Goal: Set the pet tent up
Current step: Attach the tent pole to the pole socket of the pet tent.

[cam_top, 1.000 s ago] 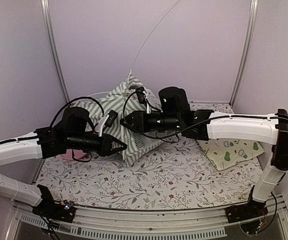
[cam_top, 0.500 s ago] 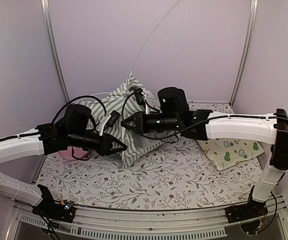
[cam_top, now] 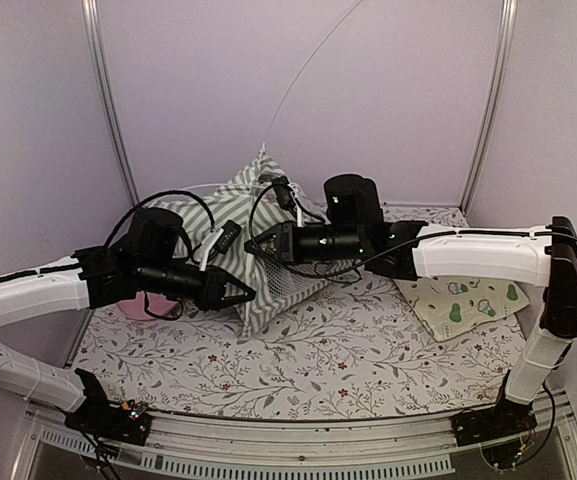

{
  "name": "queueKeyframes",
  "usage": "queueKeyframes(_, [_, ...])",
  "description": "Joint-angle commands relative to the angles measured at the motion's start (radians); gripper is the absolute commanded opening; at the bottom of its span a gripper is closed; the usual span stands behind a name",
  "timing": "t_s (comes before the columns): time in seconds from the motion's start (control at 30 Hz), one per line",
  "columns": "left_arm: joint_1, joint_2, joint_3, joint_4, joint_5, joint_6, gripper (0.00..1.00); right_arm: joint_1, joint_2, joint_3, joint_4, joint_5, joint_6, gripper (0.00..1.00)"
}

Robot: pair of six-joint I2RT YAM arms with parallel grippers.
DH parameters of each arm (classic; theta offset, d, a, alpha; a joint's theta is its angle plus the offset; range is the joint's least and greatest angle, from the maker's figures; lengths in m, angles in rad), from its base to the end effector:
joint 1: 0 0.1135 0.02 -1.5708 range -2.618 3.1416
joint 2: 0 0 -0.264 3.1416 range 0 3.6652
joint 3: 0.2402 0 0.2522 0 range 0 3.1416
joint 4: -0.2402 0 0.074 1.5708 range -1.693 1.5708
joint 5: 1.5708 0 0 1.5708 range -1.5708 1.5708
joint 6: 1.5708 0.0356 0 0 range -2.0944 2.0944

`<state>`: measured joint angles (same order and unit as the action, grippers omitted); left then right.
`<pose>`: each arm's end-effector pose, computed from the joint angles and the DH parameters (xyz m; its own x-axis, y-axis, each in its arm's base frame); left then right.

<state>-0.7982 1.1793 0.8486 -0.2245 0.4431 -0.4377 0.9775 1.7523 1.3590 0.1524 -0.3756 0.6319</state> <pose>0.1710 -0.1973 0.2788 -0.7152 0.1852 -0.6739 0.6604 0.4948 -0.5649 0.2245 0.3563 0.3091 -0.6809 -0.0268 -0.7319 -0.7043 0.2982 0.6442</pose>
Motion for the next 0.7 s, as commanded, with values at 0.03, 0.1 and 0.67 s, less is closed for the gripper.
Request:
queueKeyframes(0.03, [0.015,-0.008,0.023,0.086,0.007,0.026,0.00,-0.017,-0.007,-0.011,0.032,-0.053,0.023,0.00])
queueKeyframes(0.1, [0.016,-0.009,0.015,0.094,0.005,0.024,0.00,-0.019,-0.006,-0.009,0.032,-0.058,0.025,0.05])
queueKeyframes(0.67, [0.016,-0.061,-0.058,0.184,-0.093,0.010,0.03,-0.020,-0.006,0.012,0.021,0.004,0.068,0.00])
